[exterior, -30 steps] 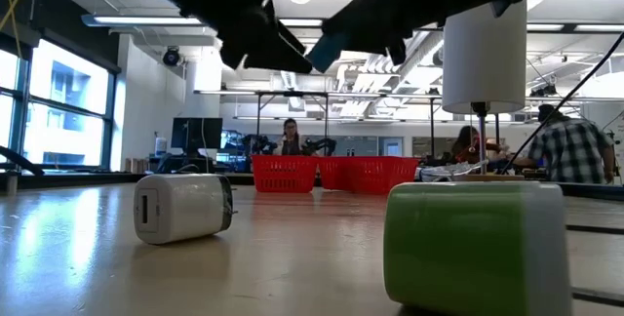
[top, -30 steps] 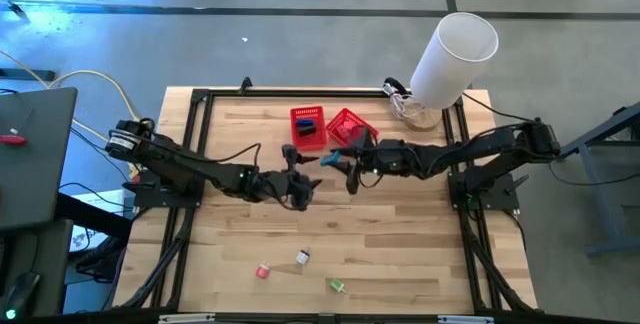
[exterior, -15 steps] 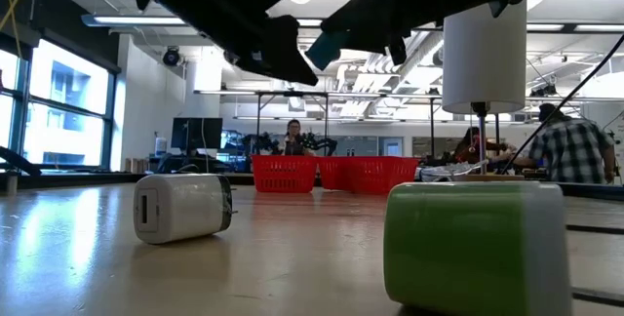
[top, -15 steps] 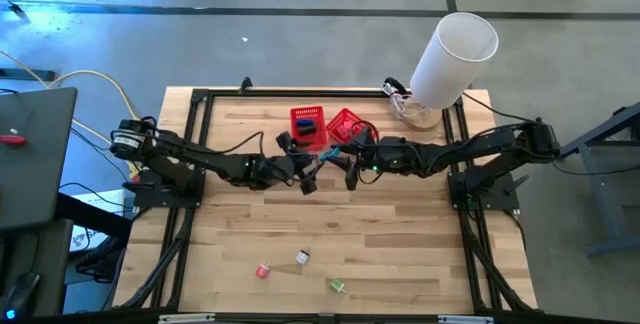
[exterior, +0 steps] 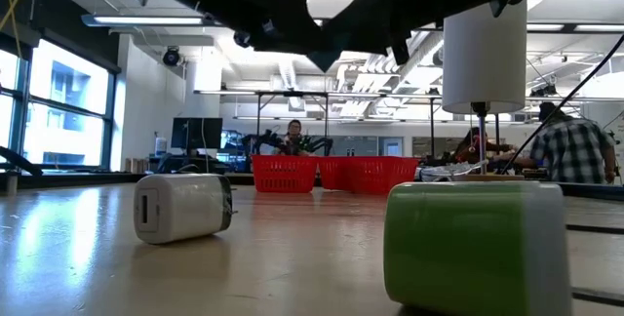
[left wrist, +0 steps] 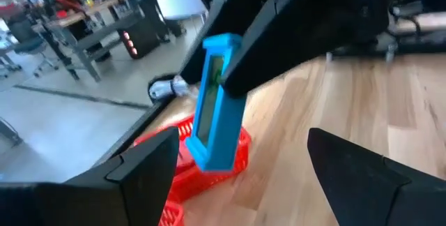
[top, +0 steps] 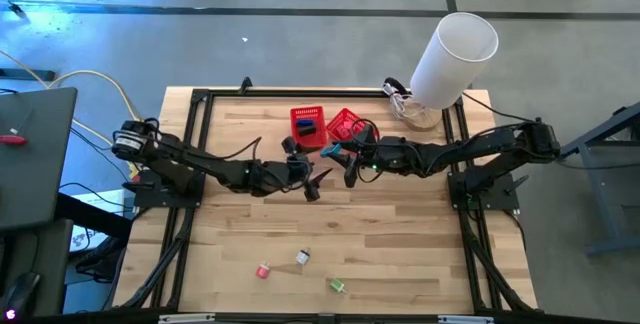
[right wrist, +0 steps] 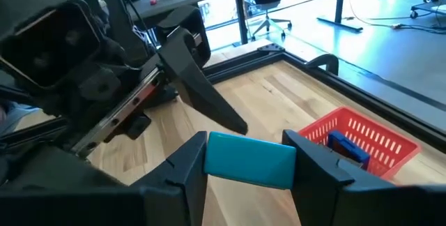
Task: Pick & Place Office items
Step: Put the light blue digital clock into the left red bin
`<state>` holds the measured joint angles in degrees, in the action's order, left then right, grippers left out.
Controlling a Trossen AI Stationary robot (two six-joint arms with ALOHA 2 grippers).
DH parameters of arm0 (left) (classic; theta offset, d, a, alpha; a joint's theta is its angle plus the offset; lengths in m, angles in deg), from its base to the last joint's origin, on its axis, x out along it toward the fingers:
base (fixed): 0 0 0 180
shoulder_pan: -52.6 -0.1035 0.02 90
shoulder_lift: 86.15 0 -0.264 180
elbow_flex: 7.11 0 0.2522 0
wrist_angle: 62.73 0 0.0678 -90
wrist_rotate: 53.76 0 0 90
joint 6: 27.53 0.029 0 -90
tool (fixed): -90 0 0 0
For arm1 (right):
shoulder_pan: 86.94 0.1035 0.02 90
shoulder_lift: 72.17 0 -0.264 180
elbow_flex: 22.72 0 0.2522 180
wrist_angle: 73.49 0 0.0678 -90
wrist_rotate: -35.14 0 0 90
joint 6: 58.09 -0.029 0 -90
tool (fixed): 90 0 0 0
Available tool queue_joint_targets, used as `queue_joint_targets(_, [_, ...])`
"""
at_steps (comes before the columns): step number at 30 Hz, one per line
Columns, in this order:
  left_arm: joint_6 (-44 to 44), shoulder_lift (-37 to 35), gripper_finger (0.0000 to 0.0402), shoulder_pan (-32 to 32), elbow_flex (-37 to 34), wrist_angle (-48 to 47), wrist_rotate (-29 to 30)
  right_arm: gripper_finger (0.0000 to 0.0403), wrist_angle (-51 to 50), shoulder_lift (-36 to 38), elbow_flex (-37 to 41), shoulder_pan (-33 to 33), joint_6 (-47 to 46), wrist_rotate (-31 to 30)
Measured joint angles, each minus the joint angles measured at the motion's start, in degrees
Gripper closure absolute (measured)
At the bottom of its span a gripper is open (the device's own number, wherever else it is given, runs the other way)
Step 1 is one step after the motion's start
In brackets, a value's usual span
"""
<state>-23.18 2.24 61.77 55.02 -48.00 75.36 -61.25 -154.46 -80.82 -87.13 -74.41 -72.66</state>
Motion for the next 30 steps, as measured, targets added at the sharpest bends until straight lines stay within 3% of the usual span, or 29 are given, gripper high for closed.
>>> queue_joint_targets(7, [0.29, 1.58, 0.0134, -0.48, 0.01, 2.08, 1.88, 0.0255, 0.43, 0.0, 0.01, 0.0, -0.4, 1.69])
queue_joint_targets(25, [4.09, 2.2, 0.0321, -0.62, 0.01, 3.96, 3.78, 0.0247, 0.48, 0.0, 0.0, -0.04, -0.32, 3.96])
queue_joint_targets(30, [4.9, 2.18, 0.0345, 0.3, 0.01, 4.25, 4.52, 0.0217, -0.04, 0.0, -0.02, 0.02, 1.09, 4.51])
